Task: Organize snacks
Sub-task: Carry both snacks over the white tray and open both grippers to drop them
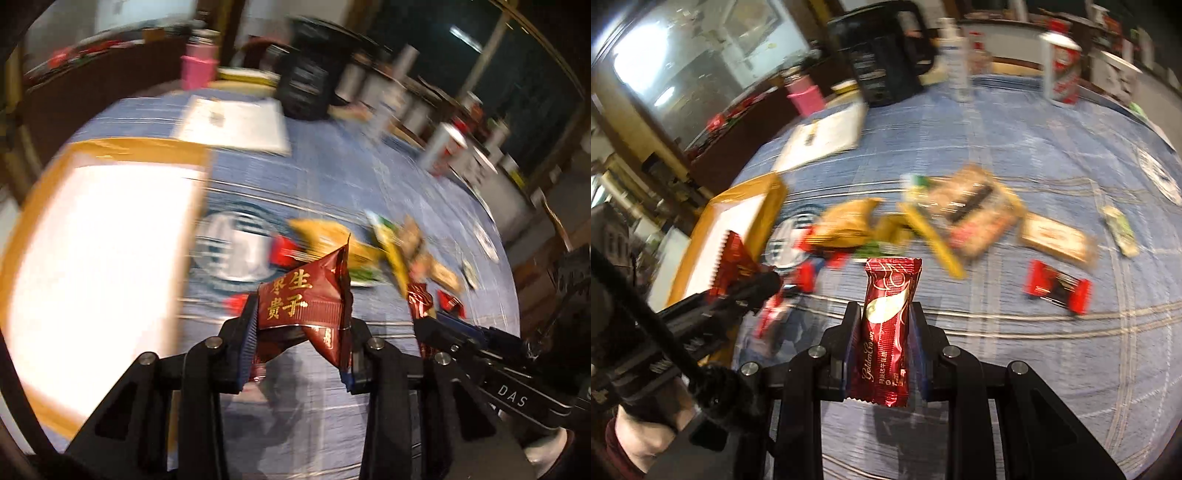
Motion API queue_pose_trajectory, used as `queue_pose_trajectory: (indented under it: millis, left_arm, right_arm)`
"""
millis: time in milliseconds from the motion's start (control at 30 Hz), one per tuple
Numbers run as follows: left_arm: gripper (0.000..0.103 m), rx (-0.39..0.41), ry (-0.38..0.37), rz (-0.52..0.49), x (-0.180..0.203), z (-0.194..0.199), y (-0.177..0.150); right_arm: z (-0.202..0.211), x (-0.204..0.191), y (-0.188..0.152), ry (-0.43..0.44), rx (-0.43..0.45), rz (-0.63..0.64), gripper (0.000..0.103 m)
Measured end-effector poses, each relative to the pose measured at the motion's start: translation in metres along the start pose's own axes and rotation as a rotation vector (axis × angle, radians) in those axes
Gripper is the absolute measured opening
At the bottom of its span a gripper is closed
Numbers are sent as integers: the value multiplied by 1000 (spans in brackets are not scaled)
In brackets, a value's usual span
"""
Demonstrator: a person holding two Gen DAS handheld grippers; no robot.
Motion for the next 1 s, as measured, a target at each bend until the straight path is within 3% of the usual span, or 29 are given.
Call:
queue_pose_trajectory:
  millis: [233,367,500,733,900,1000]
  left_arm:
    - [39,35,175,145,-113,25,20]
    - [39,22,230,191,-152,23,17]
    - [39,-8,250,218,-188,15,14]
    - [39,-54,260,226,-204,1,15]
    - [41,-76,264,247,-212,-3,17]
    - [50,-85,254,262,-213,-2,19]
  right_arm:
    - [-25,-99,20,164,-40,107,25]
    - [-51,-154,25,265,-95,138,25]
    - [-81,-195,27,285,-136,200,25]
    - [-125,-220,16,246,-196,242,25]
    - [-130,-221,10,231,-214,246,25]
    - [-127,-228,8,232,-200,264,29]
Point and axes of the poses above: each gripper's, at about its wrist camera, not at the fingertips, and z roughly against the way its jaws point, x to its right, y to its top, the point moved 9 cm from there along -z, roughly the way its jaws point, and after that the axes turned 6 degrees about z, right-handed, at the moved point
